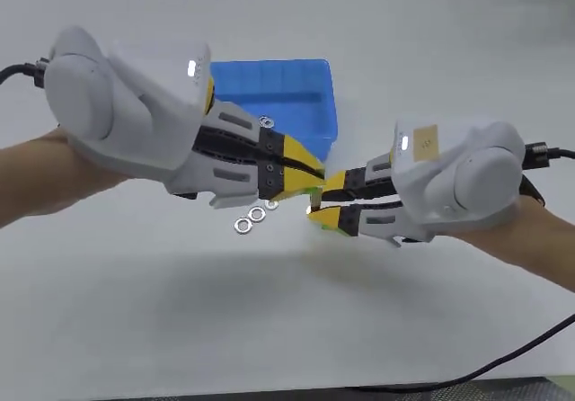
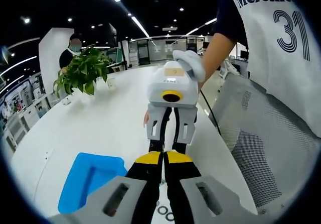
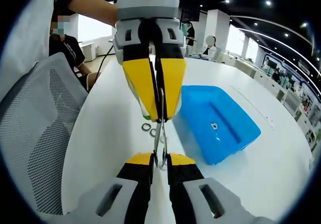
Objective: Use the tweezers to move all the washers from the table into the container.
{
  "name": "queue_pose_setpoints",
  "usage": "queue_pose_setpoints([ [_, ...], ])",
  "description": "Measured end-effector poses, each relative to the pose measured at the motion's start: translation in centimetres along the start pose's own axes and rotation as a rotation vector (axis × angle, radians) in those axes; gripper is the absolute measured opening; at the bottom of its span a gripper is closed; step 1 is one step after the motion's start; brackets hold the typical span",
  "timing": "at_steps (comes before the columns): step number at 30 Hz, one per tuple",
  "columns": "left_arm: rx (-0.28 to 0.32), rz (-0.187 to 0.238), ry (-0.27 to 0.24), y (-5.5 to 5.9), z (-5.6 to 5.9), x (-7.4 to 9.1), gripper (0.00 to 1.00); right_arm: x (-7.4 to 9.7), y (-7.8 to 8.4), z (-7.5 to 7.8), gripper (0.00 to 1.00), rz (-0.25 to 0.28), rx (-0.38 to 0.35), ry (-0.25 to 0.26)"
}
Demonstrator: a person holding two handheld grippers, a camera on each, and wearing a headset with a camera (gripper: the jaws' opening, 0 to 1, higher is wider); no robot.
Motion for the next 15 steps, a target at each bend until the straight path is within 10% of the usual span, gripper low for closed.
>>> queue_pose_setpoints([
  [15,0.023,-0.003,0.027,-0.03,0.20,0.30,0.05,-0.12,-0.21,-0.34,0.11,-0.011,-0.012,-0.009],
])
Point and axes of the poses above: the centre of the closed fingertips' face, and the gripper's own axes: x roughly backward along the fingers, z roughly to its right, y roughly out of its underside, the point moved 8 cm from there along x, roughly backward along the fingers, and after that the axes turned 13 degrees about -y, right-handed, at the moved point
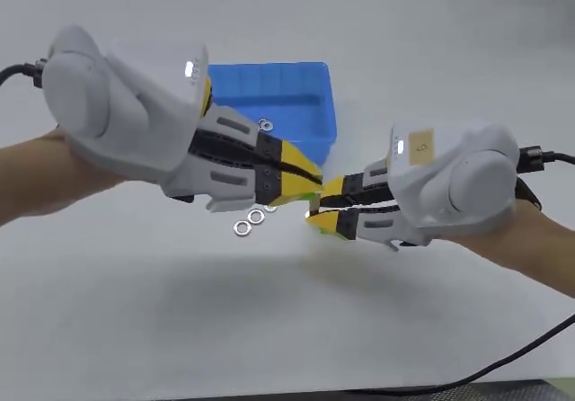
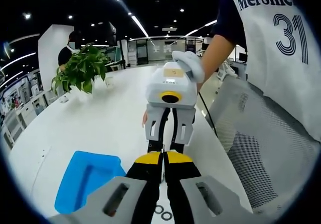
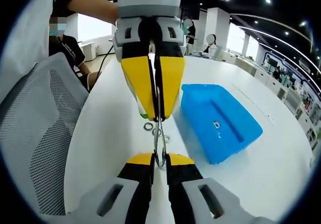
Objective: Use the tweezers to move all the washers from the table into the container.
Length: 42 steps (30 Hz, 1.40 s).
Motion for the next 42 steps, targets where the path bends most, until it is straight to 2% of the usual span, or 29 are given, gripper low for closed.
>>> queue_pose_setpoints([
  [5,-0.008,0.010,-0.014,-0.8,0.1,1.0,0.05,0.4,-1.0,-0.2,0.11,0.012,0.009,0.004],
  [9,-0.019,0.009,-0.006,-1.3,0.0,1.9,0.05,0.4,-2.0,-0.4,0.11,0.014,0.031,0.005],
  [20,-0.118,-0.005,-0.008,-3.4,-1.0,4.9,0.05,1.6,-5.2,-0.1,0.10,0.022,0.101,0.026],
  [27,-0.166,0.002,-0.023,-4.8,-2.3,5.9,0.05,2.1,-7.2,1.2,0.10,0.016,0.164,0.056],
  [34,-0.224,-0.010,-0.010,-5.7,-4.0,6.4,0.05,2.2,-8.7,2.8,0.10,0.013,0.221,0.065],
  [38,-0.236,-0.012,-0.008,-5.8,-5.0,6.4,0.05,2.0,-9.2,3.7,0.10,0.004,0.245,0.070],
  [42,-0.240,-0.010,-0.013,-5.7,-6.0,6.2,0.05,1.9,-9.4,5.1,0.10,-0.001,0.258,0.074],
])
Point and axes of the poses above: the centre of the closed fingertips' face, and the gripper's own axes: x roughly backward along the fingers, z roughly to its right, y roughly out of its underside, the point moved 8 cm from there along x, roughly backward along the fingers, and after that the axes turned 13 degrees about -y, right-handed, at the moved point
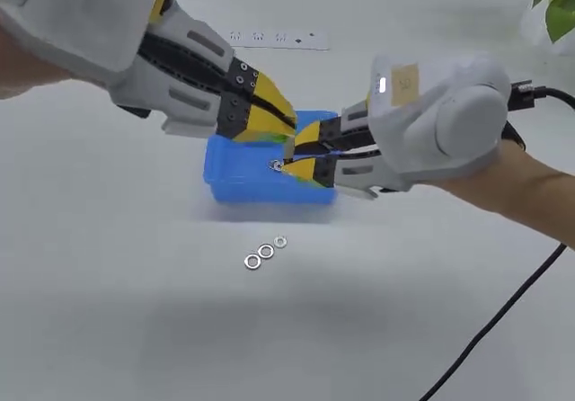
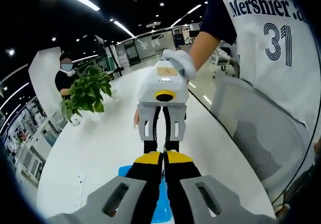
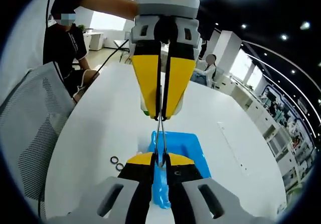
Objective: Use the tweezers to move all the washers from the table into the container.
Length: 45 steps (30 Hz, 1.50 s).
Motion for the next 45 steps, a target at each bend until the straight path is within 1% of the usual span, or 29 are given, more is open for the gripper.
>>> queue_pose_setpoints([
  [5,0.004,-0.003,-0.007,1.2,-1.4,-0.5,0.05,-0.6,0.6,1.3,0.10,-0.003,-0.002,0.004],
  [8,0.007,-0.006,0.000,2.1,-1.9,-0.8,0.05,-1.2,1.3,2.0,0.10,-0.003,-0.006,0.000],
  [11,0.030,-0.011,0.004,3.2,-2.5,-1.2,0.05,-1.9,1.9,2.6,0.10,-0.003,-0.020,-0.007],
  [14,0.052,-0.021,0.009,4.5,-3.0,-1.9,0.05,-2.7,2.8,3.2,0.10,-0.009,-0.036,-0.014],
  [18,0.084,-0.030,0.018,5.9,-3.6,-2.6,0.05,-3.7,4.1,4.0,0.10,-0.008,-0.078,-0.024],
  [21,0.109,-0.038,0.025,7.2,-4.1,-3.1,0.05,-4.6,5.3,4.8,0.10,-0.011,-0.098,-0.029],
  [25,0.133,-0.050,0.035,8.4,-4.4,-3.7,0.05,-5.3,6.0,5.0,0.10,-0.012,-0.116,-0.038],
  [27,0.150,-0.053,0.039,8.8,-4.5,-3.8,0.05,-5.5,6.3,5.0,0.10,-0.011,-0.130,-0.043],
  [30,0.155,-0.054,0.039,9.1,-4.6,-4.1,0.05,-5.6,6.6,5.1,0.10,-0.005,-0.144,-0.044],
  [37,0.167,-0.045,0.038,9.0,-4.6,-4.3,0.05,-5.3,6.7,5.1,0.11,0.017,-0.170,-0.056],
  [40,0.162,-0.046,0.038,8.8,-4.6,-4.2,0.05,-4.9,6.5,5.1,0.12,0.034,-0.186,-0.058],
  [42,0.159,-0.044,0.038,8.4,-4.5,-4.0,0.05,-4.7,6.2,5.1,0.14,0.046,-0.188,-0.056],
  [45,0.144,-0.043,0.039,7.7,-4.4,-3.7,0.05,-4.3,5.6,5.0,0.15,0.050,-0.179,-0.051],
])
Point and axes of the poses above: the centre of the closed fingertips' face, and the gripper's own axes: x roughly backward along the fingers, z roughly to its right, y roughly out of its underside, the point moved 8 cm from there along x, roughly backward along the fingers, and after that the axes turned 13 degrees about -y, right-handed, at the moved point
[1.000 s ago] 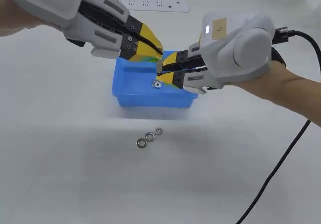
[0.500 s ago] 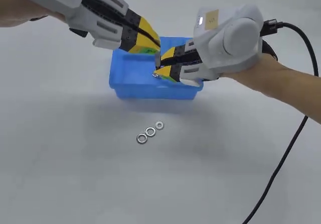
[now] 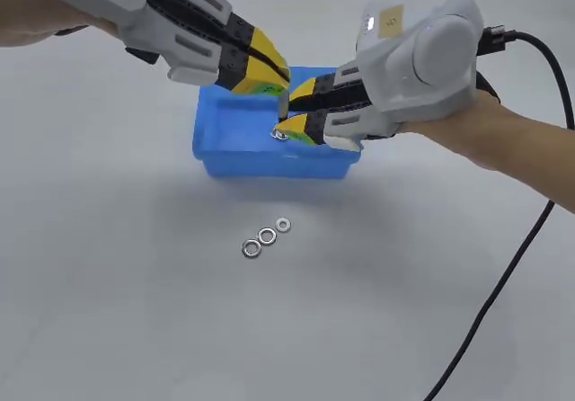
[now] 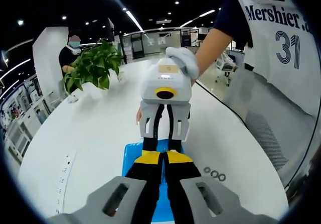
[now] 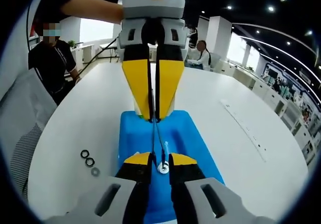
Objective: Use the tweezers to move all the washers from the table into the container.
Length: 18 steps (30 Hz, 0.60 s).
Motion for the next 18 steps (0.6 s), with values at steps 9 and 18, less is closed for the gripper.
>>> queue_pose_setpoints([
  [9,-0.040,0.016,-0.006,-3.0,0.8,1.8,0.05,1.5,-2.7,-1.1,0.15,0.034,0.046,-0.006],
  [18,-0.071,0.032,-0.014,-5.8,2.7,3.6,0.05,3.0,-5.1,-3.3,0.14,0.040,0.105,-0.038],
])
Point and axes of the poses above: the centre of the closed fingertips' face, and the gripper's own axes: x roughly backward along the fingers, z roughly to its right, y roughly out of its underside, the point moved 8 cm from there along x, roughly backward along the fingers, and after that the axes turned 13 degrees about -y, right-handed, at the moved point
